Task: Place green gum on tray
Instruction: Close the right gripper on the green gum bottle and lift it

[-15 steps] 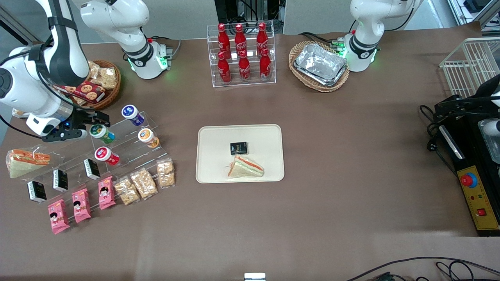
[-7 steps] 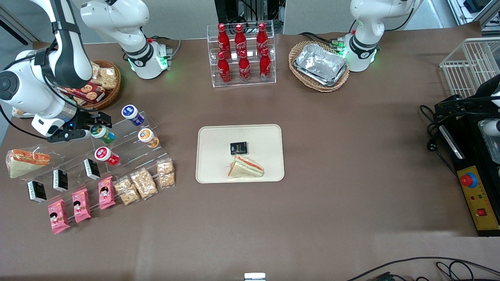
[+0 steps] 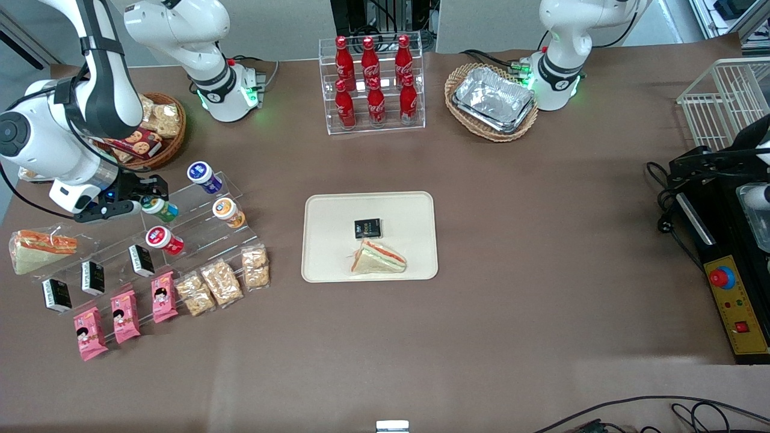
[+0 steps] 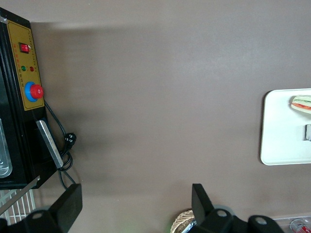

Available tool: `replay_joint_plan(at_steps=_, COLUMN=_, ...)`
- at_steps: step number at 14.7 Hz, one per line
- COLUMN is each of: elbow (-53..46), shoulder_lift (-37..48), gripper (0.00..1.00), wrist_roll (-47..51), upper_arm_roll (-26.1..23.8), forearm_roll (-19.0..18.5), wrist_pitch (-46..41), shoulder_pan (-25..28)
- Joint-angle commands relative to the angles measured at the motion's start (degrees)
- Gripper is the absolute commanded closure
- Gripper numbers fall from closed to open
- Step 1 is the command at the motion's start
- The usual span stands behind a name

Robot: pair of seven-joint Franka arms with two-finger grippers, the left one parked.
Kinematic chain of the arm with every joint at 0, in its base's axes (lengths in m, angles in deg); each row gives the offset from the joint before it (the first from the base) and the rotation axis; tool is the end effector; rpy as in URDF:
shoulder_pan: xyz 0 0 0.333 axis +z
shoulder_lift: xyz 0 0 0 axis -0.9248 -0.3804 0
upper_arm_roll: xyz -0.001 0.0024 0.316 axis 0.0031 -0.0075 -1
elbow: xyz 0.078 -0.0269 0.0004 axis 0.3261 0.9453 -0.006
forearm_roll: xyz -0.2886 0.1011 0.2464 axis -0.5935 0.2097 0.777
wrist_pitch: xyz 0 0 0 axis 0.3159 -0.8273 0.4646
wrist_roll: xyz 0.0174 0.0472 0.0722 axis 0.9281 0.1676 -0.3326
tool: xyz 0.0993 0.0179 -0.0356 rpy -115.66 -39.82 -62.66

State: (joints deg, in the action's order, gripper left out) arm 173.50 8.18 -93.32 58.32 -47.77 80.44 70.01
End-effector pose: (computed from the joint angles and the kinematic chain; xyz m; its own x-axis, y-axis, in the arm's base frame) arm 0.4643 -0.0608 0.3806 0.9794 0.1724 -0.1051 0.1683 -0.9846 -0.0468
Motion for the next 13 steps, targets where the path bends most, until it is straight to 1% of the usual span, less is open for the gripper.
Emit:
replay_joint_plan(at_steps=1, elbow=-6.0, shoulder_lift=-1.3, gripper=0.52, wrist_roll=-1.6, upper_arm_roll=0.0, forearm_roll=0.0, wrist_pitch=-4.2, shoulder_pan=-0.2)
replay_joint_plan(at_steps=5, elbow=-16.6, shoulder_lift=-3.0, gripper=0.53, wrist_roll=-1.5, upper_arm_roll=0.0, forearm_roll=0.2, wrist_pitch=-17.2, shoulder_pan=-0.1)
replay_joint_plan(at_steps=9, elbow=-27.4, shoulder_lift=-2.9, gripper=0.53, wrist_roll=-0.8, upper_arm_roll=-0.6, forearm_roll=0.5, wrist_pitch=-30.2, shoulder_pan=0.6)
replay_joint_plan(at_steps=11, elbow=-33.9, shoulder_lift=-3.2, gripper=0.53, wrist_roll=-0.4, upper_arm_roll=-0.5, forearm_roll=2.7, wrist_pitch=-36.5, shoulder_pan=1.4)
replay_joint_plan(at_steps=13, elbow=-38.9, shoulder_lift=-3.9, gripper=0.53, wrist_roll=1.2, upper_arm_roll=-1.0, forearm_roll=3.8, wrist_pitch=-41.4, shoulder_pan=1.8)
